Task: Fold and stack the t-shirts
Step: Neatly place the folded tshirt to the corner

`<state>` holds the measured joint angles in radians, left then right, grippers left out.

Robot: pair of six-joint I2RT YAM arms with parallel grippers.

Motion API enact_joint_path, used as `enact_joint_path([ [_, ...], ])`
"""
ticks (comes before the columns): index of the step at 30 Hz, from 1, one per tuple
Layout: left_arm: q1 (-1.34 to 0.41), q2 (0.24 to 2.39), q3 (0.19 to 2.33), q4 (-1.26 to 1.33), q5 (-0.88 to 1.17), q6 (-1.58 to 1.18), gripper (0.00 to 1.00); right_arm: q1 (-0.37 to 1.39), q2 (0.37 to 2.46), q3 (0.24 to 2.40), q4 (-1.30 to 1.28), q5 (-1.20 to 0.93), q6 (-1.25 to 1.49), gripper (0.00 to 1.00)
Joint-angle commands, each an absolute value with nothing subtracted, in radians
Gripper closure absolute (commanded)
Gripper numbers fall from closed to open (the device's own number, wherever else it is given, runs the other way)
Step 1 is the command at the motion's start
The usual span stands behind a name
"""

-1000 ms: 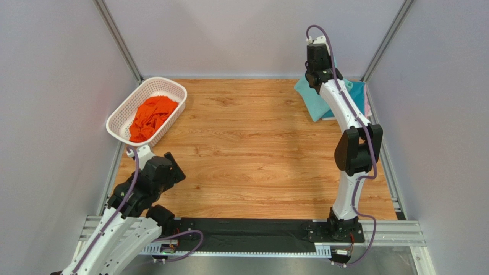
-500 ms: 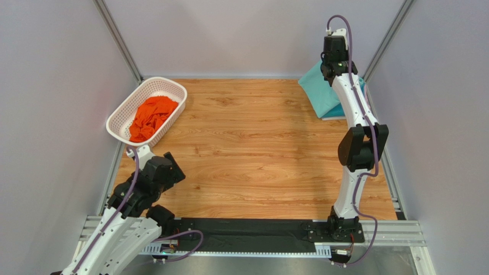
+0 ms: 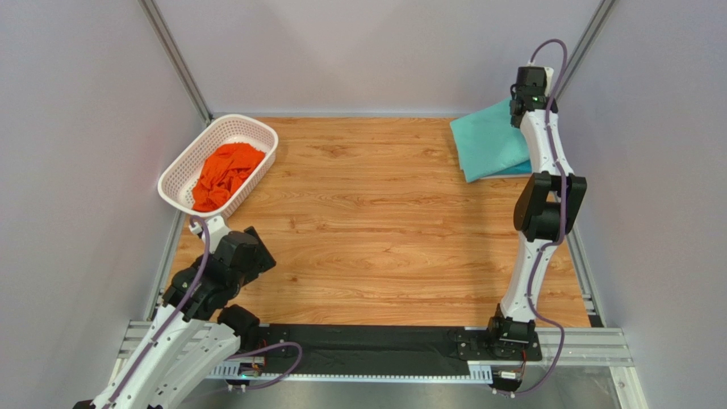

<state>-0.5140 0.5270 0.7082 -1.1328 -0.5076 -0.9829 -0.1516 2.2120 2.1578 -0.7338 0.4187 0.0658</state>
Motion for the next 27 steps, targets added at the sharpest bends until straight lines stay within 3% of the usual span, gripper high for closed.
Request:
enact_joint_path([
  [1, -0.512, 0.543, 0.727, -1.141, -0.526, -0.996, 0.0, -0.193, 2.226, 2.215, -0.742, 0.339, 0.156, 1.0],
  [15, -0.512, 0.595, 0.735, -1.146, -0.528, -0.996, 0.0, -0.296, 2.266, 2.157, -0.759, 0.239, 0.277, 1.0],
  [19, -0.512, 0.598, 0.736, -1.147, -0.528, -0.994, 0.0, -0.319, 2.296, 2.161, -0.77, 0.213, 0.313, 0.86],
  [27, -0.512, 0.6, 0.736, -1.149, -0.528, -0.997, 0.0, -0.356, 2.434, 2.212, -0.787, 0.172, 0.325, 0.86],
])
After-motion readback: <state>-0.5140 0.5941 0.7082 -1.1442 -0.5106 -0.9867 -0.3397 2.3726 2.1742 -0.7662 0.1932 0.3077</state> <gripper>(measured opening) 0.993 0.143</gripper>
